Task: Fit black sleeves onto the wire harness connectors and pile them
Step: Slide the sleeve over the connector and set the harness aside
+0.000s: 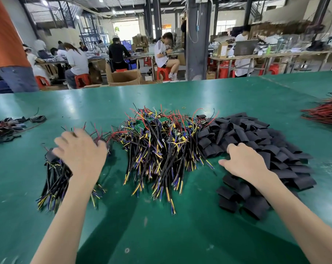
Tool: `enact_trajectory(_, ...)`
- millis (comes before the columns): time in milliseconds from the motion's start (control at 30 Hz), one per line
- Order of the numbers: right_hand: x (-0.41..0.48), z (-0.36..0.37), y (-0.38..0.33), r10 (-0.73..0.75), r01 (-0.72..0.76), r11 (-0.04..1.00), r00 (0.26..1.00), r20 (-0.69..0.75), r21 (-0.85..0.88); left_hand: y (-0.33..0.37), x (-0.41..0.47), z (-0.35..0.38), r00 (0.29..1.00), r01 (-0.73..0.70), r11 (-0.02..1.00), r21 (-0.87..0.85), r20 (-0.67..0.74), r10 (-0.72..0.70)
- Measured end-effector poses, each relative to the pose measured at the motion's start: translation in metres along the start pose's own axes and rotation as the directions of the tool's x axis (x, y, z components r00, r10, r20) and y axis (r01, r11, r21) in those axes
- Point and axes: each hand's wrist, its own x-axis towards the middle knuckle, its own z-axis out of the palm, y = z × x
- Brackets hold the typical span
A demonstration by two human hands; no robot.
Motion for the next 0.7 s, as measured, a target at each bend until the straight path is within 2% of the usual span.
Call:
enact_trajectory(33,0.0,0.001,0.0,0.003,-0.003,1.0,1.0,0.019,-0.005,0.012,0.002,-0.002,0.998,-0.066,0.997,-0.039,0.007,0.066)
enact_trajectory(100,0.0,0.003,-0.001,-0.006,0.006,1.0,0.999,0.046,0.003,0.042,0.011,0.002,0.98,-0.138,0.96,-0.243,0.11,0.169)
enact_trajectory(167,0.0,0.005,-0.001,-0.041,0.041,0.999,0.998,0.055,-0.008,0.074,0.023,0.013,0.946,-0.083,0.894,-0.44,0.247,0.21)
enact_trajectory(200,0.0,0.006,-0.002,-0.062,0.064,0.998,0.996,0.058,-0.026,0.088,0.027,0.019,0.932,-0.065,0.887,-0.456,0.291,0.218)
enact_trajectory(300,-0.001,0.009,-0.004,-0.117,0.121,0.991,0.991,0.057,-0.059,0.121,0.032,0.039,0.919,-0.139,0.944,-0.3,0.317,0.236)
enact_trajectory(400,0.001,0.008,-0.004,-0.149,0.152,0.986,0.988,0.045,-0.062,0.143,0.03,0.046,0.935,-0.277,0.951,-0.138,0.191,0.3)
enact_trajectory(467,0.001,0.009,-0.004,-0.165,0.166,0.985,0.986,0.026,-0.047,0.156,0.029,0.045,0.91,-0.38,0.923,-0.058,0.156,0.384)
enact_trajectory(567,0.0,0.01,-0.004,-0.122,0.123,0.992,0.992,0.007,-0.03,0.17,0.028,0.039,0.816,-0.465,0.885,-0.001,0.388,0.429)
enact_trajectory(600,-0.001,0.009,-0.004,-0.093,0.093,0.995,0.996,0.007,-0.029,0.173,0.028,0.035,0.798,-0.47,0.883,-0.009,0.424,0.429)
enact_trajectory(700,-0.001,0.007,-0.002,-0.061,0.061,0.998,0.998,0.029,0.021,0.175,0.023,0.027,0.809,-0.487,0.874,-0.008,0.374,0.454)
